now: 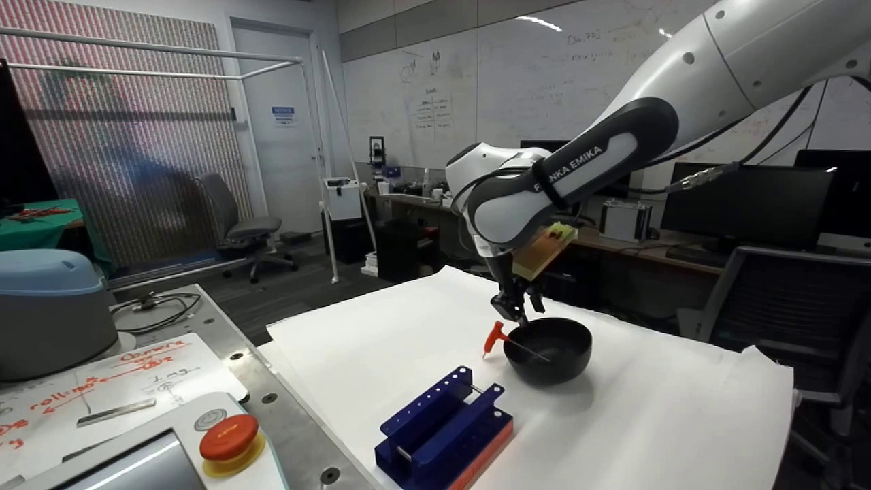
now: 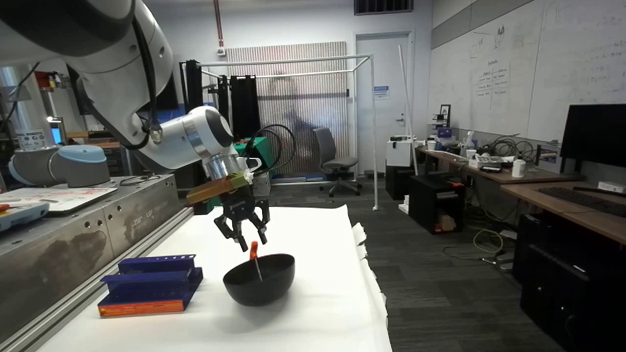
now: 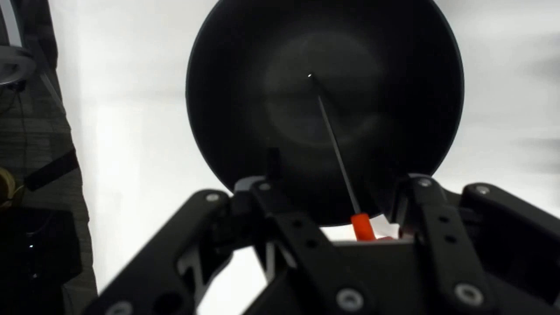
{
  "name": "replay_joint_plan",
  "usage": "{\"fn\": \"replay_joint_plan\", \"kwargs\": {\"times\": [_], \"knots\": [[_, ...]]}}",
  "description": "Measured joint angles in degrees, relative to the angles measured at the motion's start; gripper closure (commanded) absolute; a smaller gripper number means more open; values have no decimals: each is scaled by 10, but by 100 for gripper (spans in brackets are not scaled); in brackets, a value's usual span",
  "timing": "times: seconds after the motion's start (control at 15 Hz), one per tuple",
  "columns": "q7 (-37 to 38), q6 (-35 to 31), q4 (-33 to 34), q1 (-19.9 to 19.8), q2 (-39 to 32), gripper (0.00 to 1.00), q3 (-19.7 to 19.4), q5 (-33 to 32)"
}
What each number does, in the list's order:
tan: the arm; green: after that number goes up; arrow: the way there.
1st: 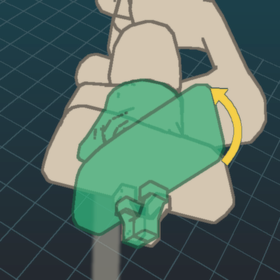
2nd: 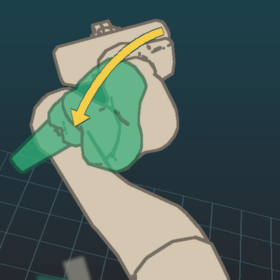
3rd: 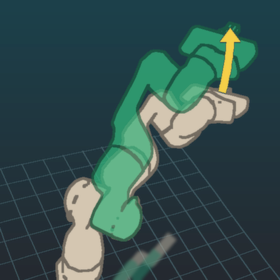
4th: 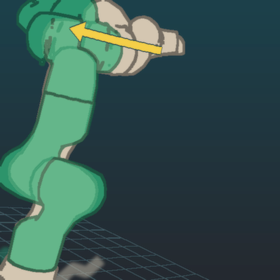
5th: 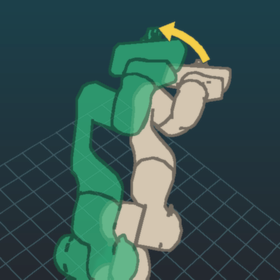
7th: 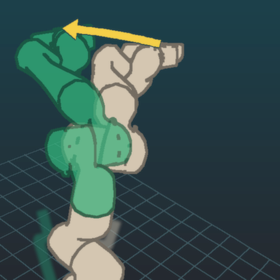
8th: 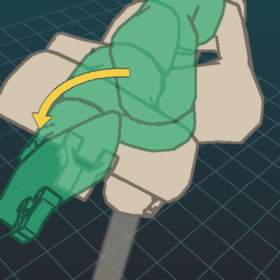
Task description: Put the orange object into the black bowl.
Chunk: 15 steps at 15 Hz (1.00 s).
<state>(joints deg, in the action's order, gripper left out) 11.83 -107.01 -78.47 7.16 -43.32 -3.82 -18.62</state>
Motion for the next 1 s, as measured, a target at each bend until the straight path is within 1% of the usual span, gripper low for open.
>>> {"fn": "replay_joint_plan", "kwargs": {"times": [0.13,0.2,0.4,0.73,0.87,1.0], "knots": [[-4,-10,-1,-1,2,1,3,12],[-8,-15,-1,-3,6,0,5,20],[-37,-41,-12,-13,31,0,14,47],[-152,-102,-82,-57,127,0,51,121],[-214,-103,-115,-77,170,0,68,166],[-261,-88,-139,-93,203,0,79,203]]}}
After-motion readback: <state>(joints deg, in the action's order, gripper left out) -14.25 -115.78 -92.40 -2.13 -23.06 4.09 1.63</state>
